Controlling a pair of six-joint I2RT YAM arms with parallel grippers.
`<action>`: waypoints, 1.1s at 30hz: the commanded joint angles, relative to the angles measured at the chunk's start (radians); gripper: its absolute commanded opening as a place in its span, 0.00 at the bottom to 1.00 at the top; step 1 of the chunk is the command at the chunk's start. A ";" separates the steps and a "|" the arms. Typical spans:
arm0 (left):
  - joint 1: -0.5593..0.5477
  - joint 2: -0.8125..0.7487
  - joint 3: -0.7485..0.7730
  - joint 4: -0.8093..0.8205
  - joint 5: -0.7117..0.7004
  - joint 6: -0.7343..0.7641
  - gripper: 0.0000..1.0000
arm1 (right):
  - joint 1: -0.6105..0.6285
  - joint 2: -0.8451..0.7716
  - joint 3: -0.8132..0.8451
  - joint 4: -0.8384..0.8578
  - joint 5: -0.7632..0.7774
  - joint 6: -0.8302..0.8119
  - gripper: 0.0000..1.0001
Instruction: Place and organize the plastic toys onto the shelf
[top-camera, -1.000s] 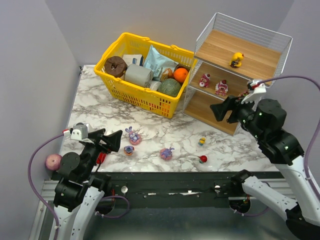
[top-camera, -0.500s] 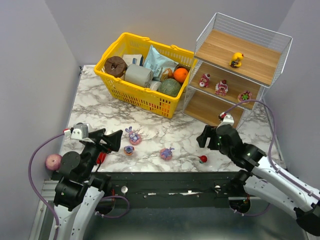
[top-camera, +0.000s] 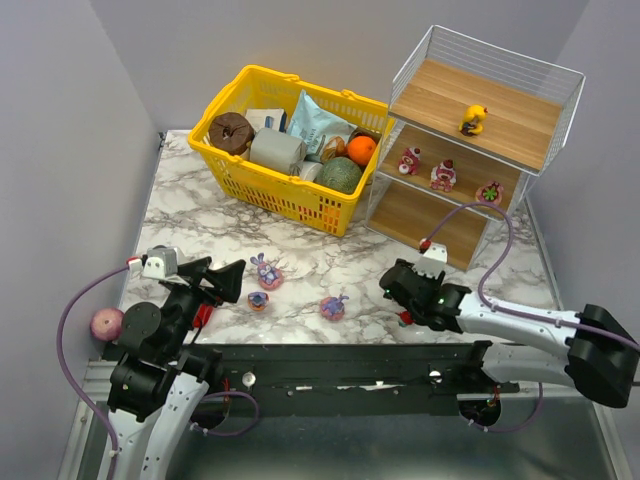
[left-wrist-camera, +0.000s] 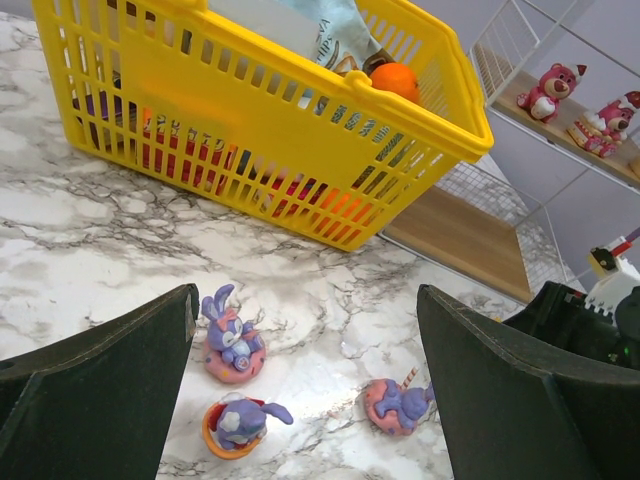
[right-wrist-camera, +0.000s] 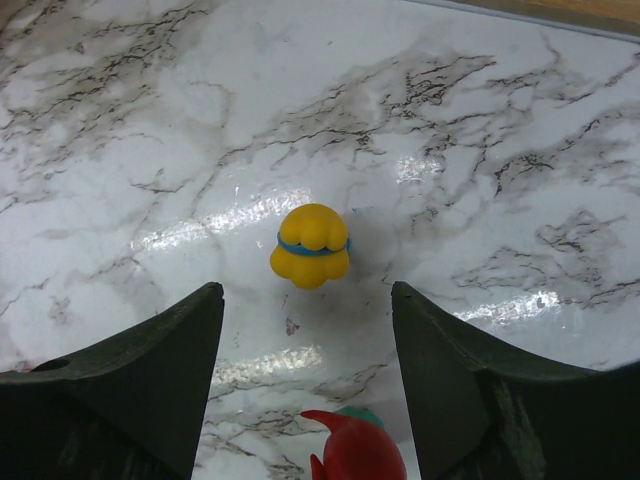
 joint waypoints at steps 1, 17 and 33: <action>-0.003 0.012 -0.002 -0.001 0.008 0.005 0.99 | 0.034 0.101 0.010 0.055 0.148 0.150 0.74; -0.003 0.010 -0.003 -0.001 0.011 0.010 0.99 | 0.043 0.331 0.067 0.057 0.248 0.256 0.66; -0.003 -0.007 -0.002 -0.002 0.006 0.010 0.99 | 0.035 0.401 0.095 0.112 0.292 0.210 0.51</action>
